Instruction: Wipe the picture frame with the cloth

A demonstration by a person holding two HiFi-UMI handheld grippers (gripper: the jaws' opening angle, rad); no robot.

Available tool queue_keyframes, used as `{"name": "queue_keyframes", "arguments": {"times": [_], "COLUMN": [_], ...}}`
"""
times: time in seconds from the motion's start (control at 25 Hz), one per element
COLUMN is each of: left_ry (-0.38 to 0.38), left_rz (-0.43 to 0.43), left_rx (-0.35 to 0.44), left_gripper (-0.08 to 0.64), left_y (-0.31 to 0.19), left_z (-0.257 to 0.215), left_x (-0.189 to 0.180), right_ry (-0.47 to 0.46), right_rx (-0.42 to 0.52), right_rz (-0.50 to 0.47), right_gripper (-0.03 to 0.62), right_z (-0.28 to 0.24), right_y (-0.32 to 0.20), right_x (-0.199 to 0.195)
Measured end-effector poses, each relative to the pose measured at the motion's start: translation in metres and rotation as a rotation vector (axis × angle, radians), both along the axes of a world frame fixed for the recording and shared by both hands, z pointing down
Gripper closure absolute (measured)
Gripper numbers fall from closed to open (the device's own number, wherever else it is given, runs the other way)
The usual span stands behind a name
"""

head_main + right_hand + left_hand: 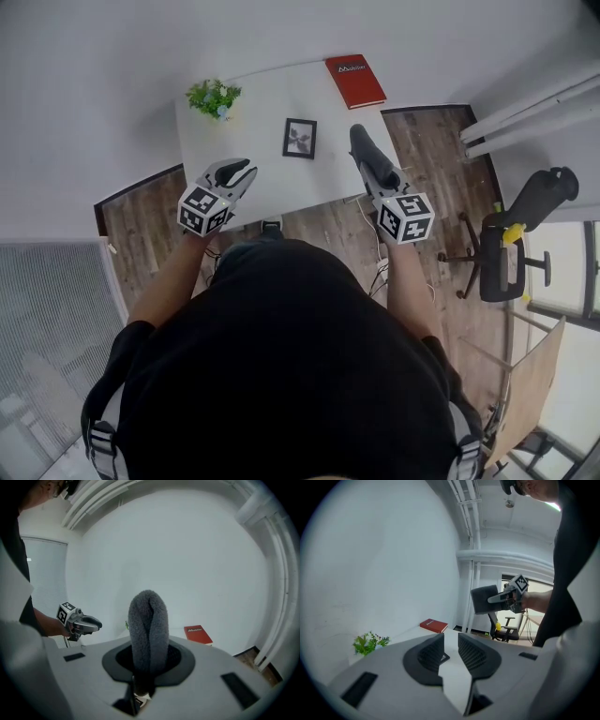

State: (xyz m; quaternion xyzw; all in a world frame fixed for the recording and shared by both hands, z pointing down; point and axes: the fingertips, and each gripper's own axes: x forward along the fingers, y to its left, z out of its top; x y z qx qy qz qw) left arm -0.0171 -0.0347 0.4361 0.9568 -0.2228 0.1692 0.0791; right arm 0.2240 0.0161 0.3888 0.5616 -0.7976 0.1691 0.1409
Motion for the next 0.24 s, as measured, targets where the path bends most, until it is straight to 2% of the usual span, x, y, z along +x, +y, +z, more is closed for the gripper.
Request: {"name": "queue_keyframes", "arguments": {"times": [0.24], "left_ry": [0.018], "left_rz": [-0.007], "left_rx": [0.003], "left_gripper": [0.462], "left_y": [0.010], "left_z": [-0.015], "left_x": [0.004], "right_ry": [-0.010], "right_rx": [-0.006], "right_rz": [0.040], "right_gripper": [0.546], "right_z": [-0.001], "right_y": [0.025], "right_x": [0.015]}}
